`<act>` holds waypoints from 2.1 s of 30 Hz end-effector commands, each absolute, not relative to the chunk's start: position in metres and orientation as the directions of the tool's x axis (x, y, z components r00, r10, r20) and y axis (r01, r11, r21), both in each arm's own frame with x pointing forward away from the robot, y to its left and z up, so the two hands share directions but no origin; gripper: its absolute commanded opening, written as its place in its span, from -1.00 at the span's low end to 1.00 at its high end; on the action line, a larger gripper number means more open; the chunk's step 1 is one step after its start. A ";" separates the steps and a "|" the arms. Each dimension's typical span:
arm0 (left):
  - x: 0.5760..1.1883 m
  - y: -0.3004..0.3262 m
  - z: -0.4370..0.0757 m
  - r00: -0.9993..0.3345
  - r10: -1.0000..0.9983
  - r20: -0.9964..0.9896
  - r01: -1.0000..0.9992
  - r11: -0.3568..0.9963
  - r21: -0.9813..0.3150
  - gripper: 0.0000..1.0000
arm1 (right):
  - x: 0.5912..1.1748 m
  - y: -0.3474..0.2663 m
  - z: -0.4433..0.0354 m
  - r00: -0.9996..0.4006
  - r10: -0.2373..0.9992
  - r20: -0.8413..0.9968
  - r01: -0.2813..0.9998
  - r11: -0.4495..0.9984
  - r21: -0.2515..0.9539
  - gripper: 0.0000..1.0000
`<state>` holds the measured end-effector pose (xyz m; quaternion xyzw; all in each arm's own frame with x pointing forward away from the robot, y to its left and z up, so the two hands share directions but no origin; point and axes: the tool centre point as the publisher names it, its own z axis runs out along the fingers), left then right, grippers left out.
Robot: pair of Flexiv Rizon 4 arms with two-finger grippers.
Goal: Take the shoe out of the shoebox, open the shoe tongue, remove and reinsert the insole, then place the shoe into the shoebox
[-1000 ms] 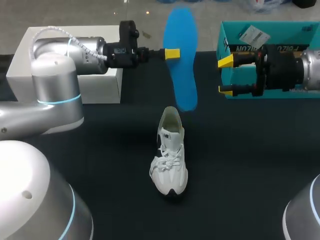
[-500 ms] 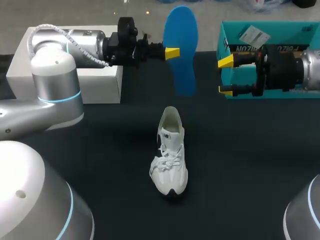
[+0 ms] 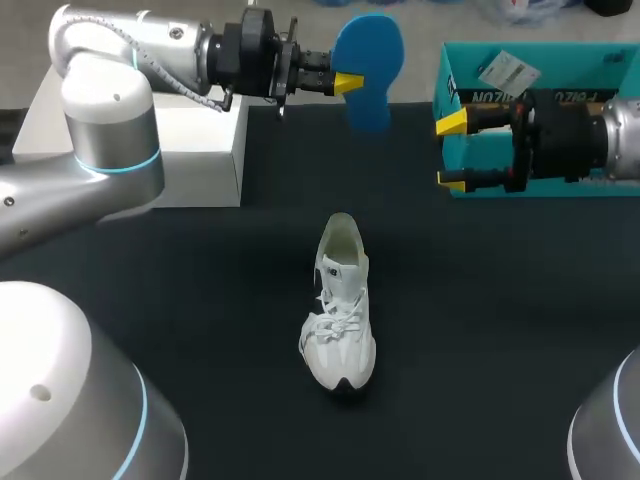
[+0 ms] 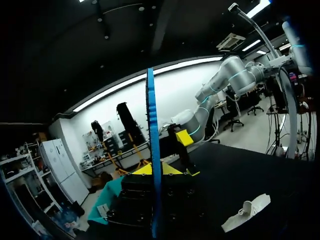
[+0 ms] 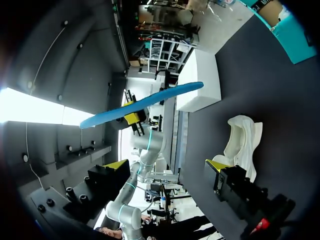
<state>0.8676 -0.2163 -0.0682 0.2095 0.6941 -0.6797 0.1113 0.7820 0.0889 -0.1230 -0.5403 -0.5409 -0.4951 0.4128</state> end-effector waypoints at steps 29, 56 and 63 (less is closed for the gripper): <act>0.865 -0.221 -0.090 0.822 0.099 -0.561 0.525 0.252 0.813 -1.00 | 0.809 0.083 -0.101 -0.071 0.197 0.978 0.989 -0.114 0.095 1.00; 0.845 -0.230 -0.079 0.606 -0.009 -0.795 0.781 0.198 0.593 -1.00 | 0.821 0.109 -0.104 -0.175 0.113 0.978 0.985 0.016 0.174 0.96; 0.840 -0.227 -0.062 0.366 0.026 -0.930 0.919 0.149 0.366 -1.00 | 0.818 0.105 -0.107 -0.172 0.106 0.979 0.985 0.012 0.171 1.00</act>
